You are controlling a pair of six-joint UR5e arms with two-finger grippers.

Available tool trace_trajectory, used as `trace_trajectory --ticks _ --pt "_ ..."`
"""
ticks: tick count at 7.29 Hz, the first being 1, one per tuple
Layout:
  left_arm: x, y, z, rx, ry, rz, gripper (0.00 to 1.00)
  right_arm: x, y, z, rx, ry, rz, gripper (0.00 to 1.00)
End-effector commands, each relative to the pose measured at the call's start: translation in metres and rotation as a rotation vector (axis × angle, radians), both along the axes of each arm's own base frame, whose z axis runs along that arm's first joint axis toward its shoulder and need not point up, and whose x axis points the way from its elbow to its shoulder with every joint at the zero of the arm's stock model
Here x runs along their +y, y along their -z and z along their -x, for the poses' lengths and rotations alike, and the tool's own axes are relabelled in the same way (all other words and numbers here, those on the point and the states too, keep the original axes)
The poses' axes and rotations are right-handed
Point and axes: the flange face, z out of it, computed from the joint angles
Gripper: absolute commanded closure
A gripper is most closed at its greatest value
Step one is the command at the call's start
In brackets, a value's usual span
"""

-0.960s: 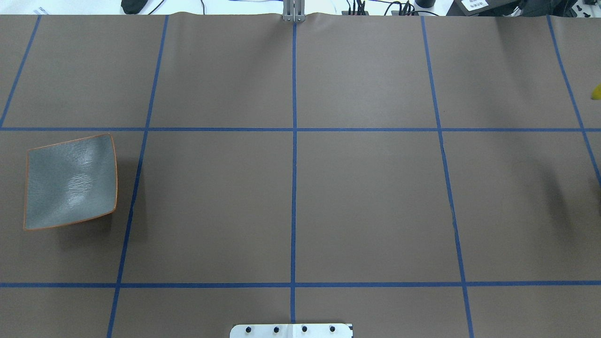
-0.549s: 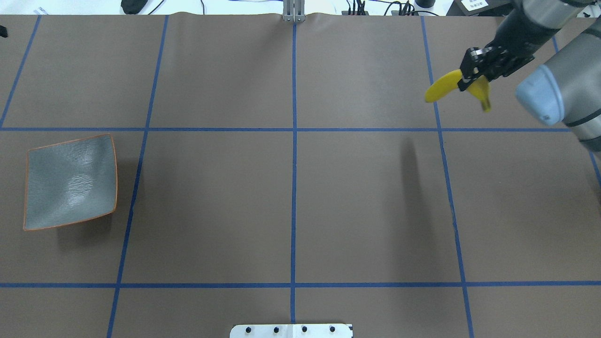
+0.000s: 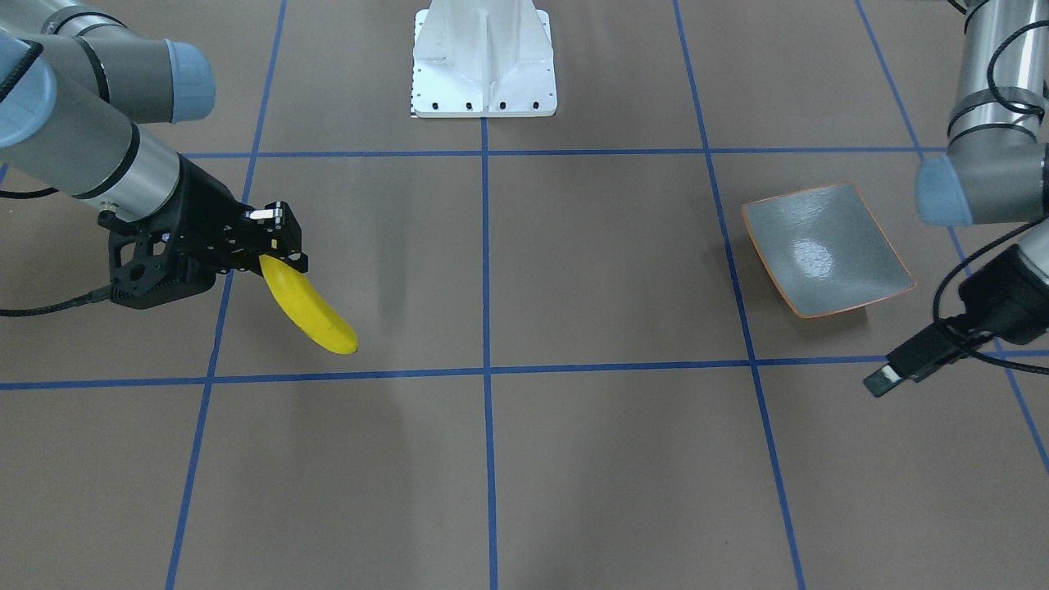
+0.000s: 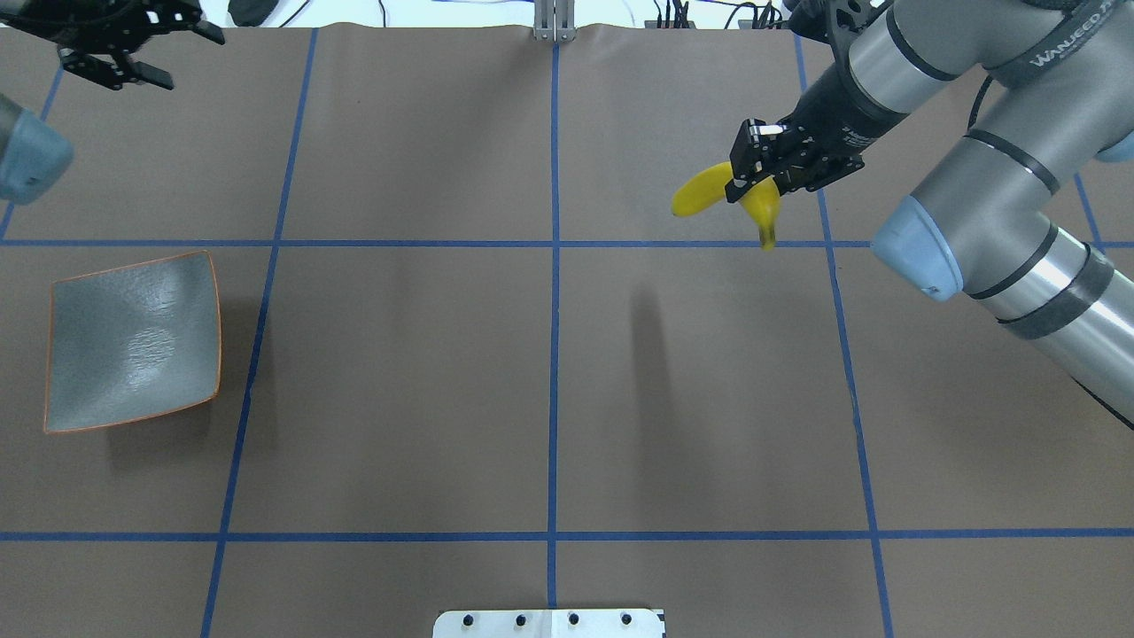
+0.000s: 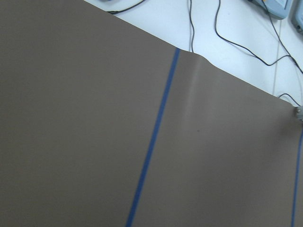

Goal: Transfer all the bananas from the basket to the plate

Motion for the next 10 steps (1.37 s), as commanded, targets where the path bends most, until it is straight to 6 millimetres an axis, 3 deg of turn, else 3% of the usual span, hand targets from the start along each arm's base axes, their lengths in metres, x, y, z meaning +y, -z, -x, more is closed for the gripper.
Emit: trace_trajectory --ticks 1,2,4,7,10 --pt "0.033 0.065 -0.090 0.216 0.113 0.067 0.00 0.009 0.031 0.010 -0.060 -0.025 0.032 1.00" --pt "0.047 0.093 -0.112 0.297 0.137 0.119 0.00 0.014 0.044 0.011 -0.075 -0.028 0.024 1.00" --pt "0.059 0.127 -0.140 0.416 0.178 0.259 0.00 0.022 0.064 0.007 -0.094 -0.051 -0.006 1.00" --pt "0.075 0.140 -0.165 0.472 0.188 0.333 0.00 0.043 0.082 0.043 -0.152 -0.113 -0.116 1.00" --pt "0.086 0.140 -0.184 0.508 0.179 0.443 0.00 0.046 0.089 0.050 -0.131 -0.263 -0.200 1.00"
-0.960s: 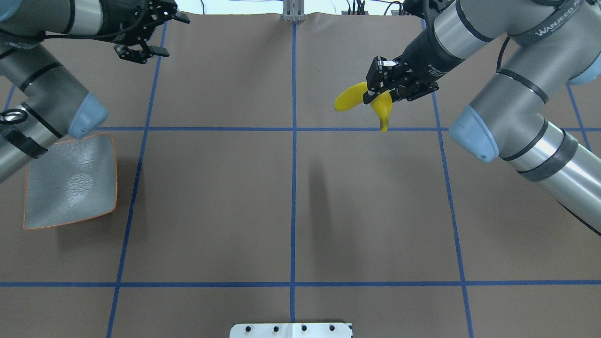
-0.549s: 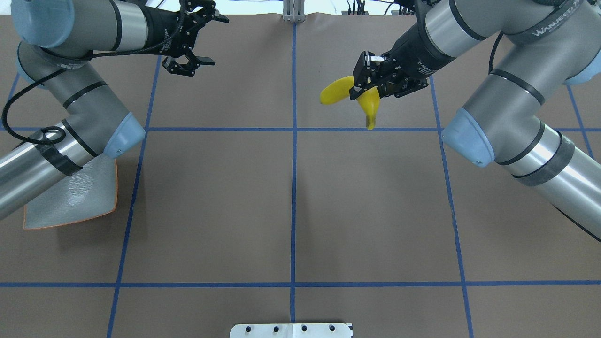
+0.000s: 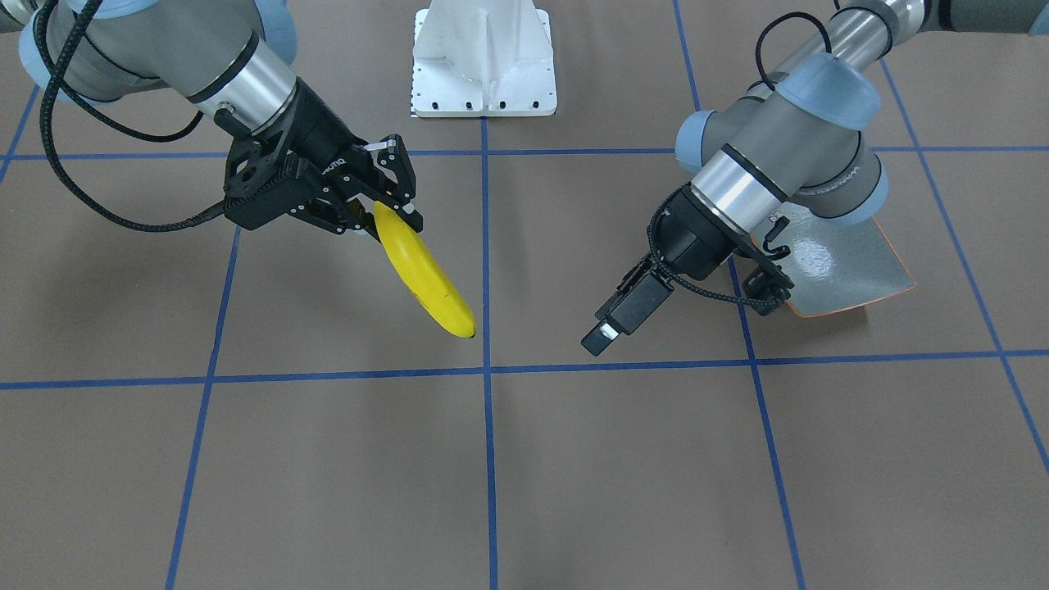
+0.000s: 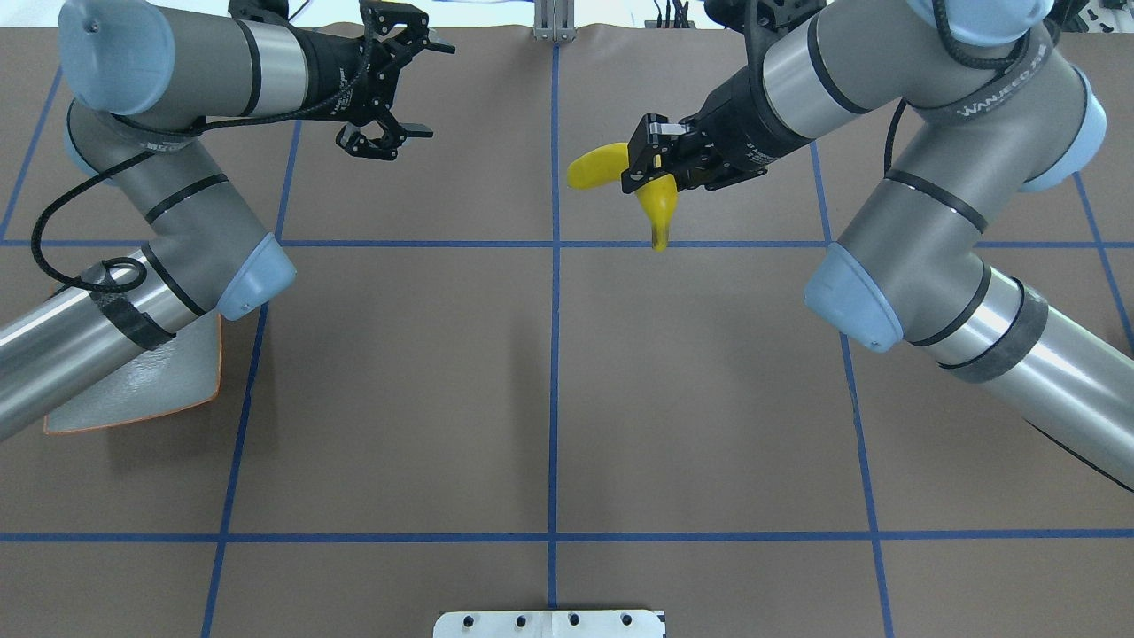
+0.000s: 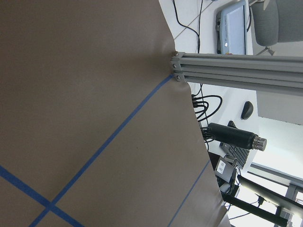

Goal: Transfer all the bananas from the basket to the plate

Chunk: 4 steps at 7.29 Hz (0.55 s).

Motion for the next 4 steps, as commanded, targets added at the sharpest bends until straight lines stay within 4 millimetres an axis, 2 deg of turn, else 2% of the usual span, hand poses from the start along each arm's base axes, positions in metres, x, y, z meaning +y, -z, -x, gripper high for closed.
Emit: trace_trajectory --ticks 1,2,3,4 --pt "0.015 0.002 -0.025 0.033 0.014 0.060 0.00 0.004 0.003 0.010 0.019 -0.105 -0.040 1.00" --pt "0.027 0.012 -0.045 0.045 0.025 0.062 0.00 0.004 0.003 0.011 0.021 -0.116 -0.043 1.00" --pt "0.031 0.032 -0.058 0.064 0.039 0.053 0.00 0.004 0.004 0.010 0.022 -0.124 -0.048 1.00" --pt "0.030 0.045 -0.062 0.097 0.057 0.082 0.00 0.006 0.004 0.014 0.024 -0.131 -0.053 1.00"
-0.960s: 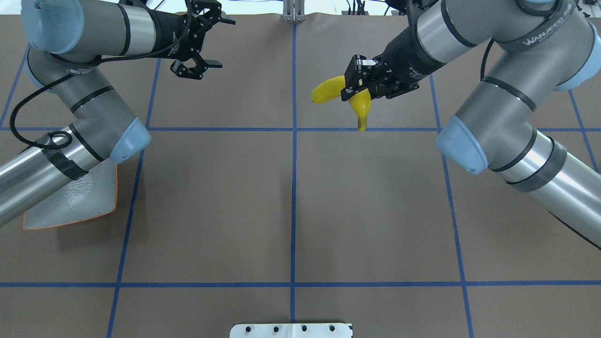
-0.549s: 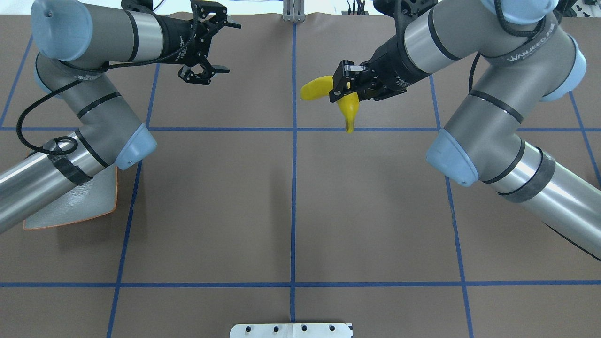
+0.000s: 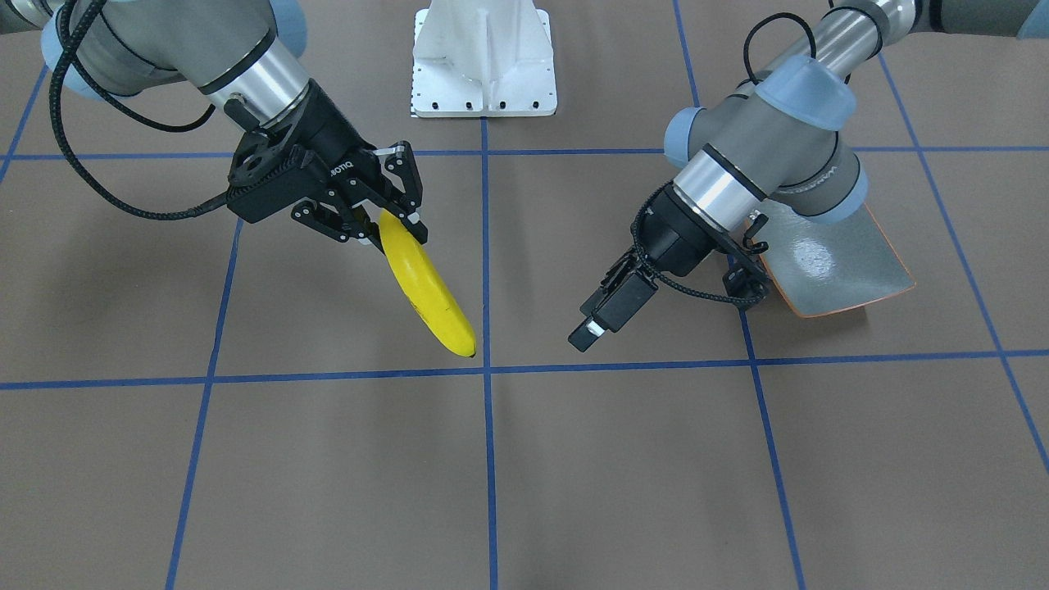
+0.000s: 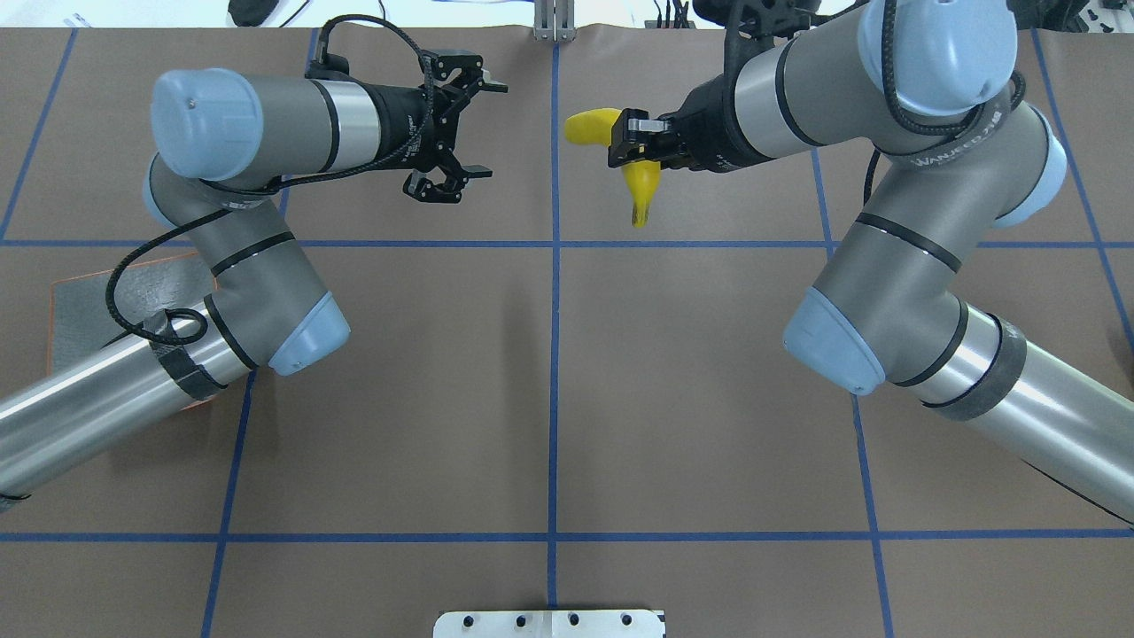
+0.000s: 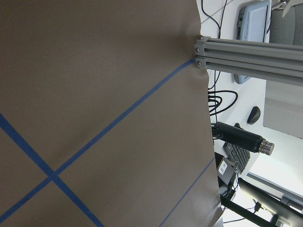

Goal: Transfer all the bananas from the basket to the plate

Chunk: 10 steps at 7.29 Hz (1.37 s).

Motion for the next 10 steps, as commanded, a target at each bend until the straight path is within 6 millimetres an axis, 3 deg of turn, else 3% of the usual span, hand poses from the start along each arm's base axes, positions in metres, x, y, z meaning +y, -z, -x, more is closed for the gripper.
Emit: trace_trajectory --ticks 1,3,10 --pt "0.002 0.024 -0.012 0.045 0.020 0.027 0.00 0.002 0.001 0.003 0.003 -0.010 -0.010 1.00" --pt "-0.001 0.028 -0.021 0.040 0.015 0.029 0.00 0.010 0.005 0.004 -0.007 0.000 -0.017 1.00" --pt "0.035 0.063 -0.065 0.061 -0.064 0.017 0.00 0.009 0.000 0.006 0.008 -0.014 -0.028 1.00"
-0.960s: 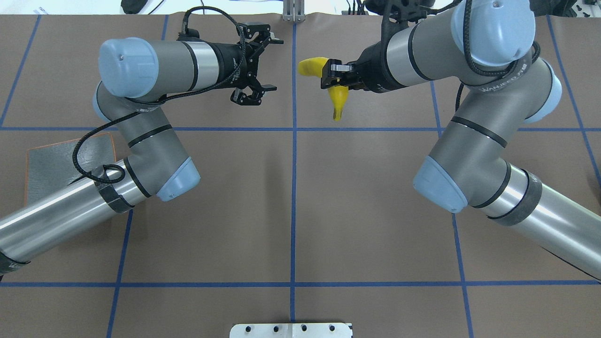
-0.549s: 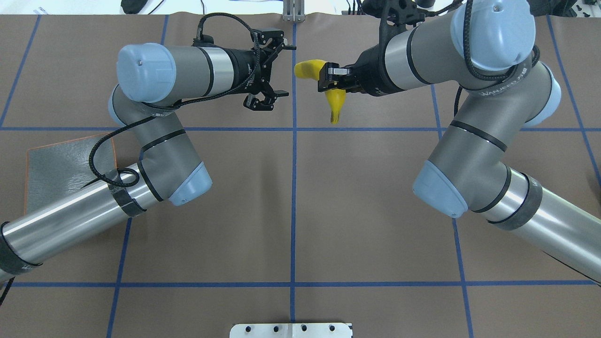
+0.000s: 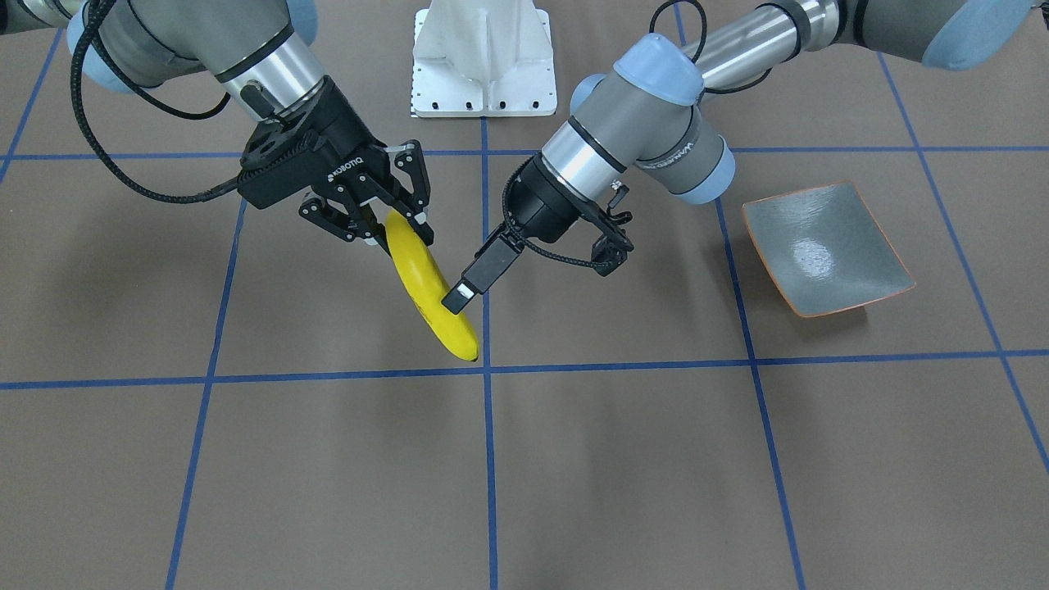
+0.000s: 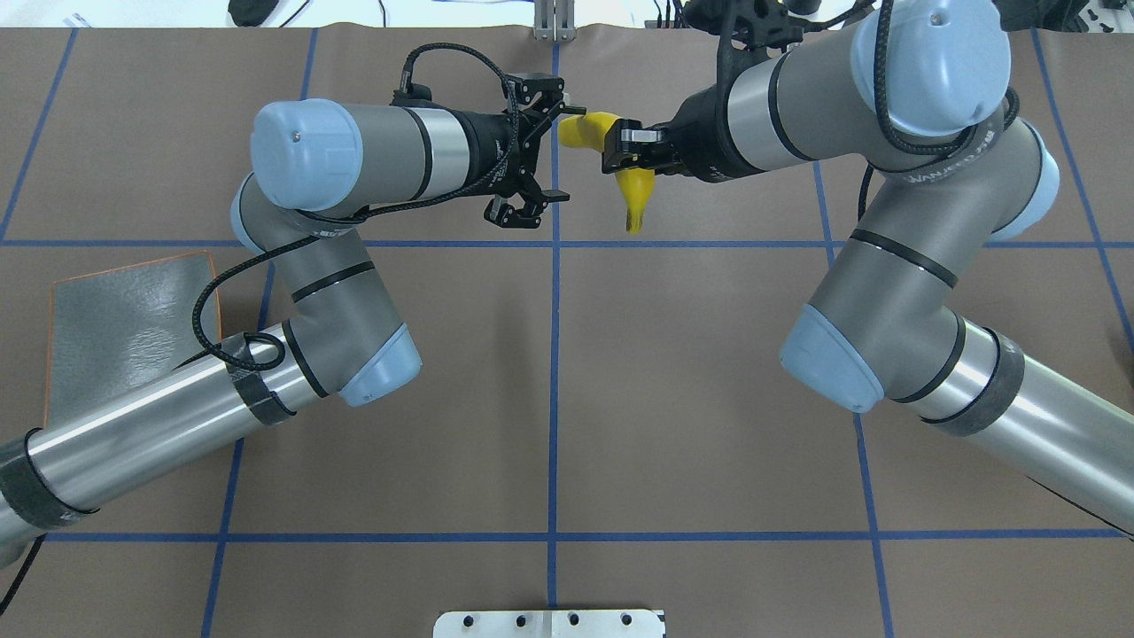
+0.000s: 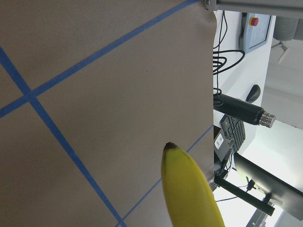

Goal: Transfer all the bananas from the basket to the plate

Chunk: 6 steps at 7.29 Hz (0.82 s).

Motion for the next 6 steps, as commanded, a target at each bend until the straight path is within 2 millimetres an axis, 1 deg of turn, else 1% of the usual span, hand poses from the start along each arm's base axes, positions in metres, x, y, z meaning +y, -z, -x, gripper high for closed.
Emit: trace_trajectory --ticks 1,3,5,6 --pt "0.0039 0.0126 -0.0063 0.009 -0.010 -0.006 0.00 0.0020 -0.0003 0.0024 0.000 0.001 0.000 1.00" --pt "0.0026 0.0103 -0.0078 0.005 -0.008 -0.005 0.00 0.0034 0.0010 0.0007 -0.003 0.000 -0.003 1.00" --pt "0.0022 0.0086 -0.0083 0.003 -0.008 -0.003 0.00 0.0111 0.0057 -0.0074 -0.016 0.001 -0.016 1.00" --pt "0.0024 0.0103 -0.0077 0.005 -0.007 -0.004 0.00 0.0111 0.0057 -0.0074 -0.016 0.001 -0.016 1.00"
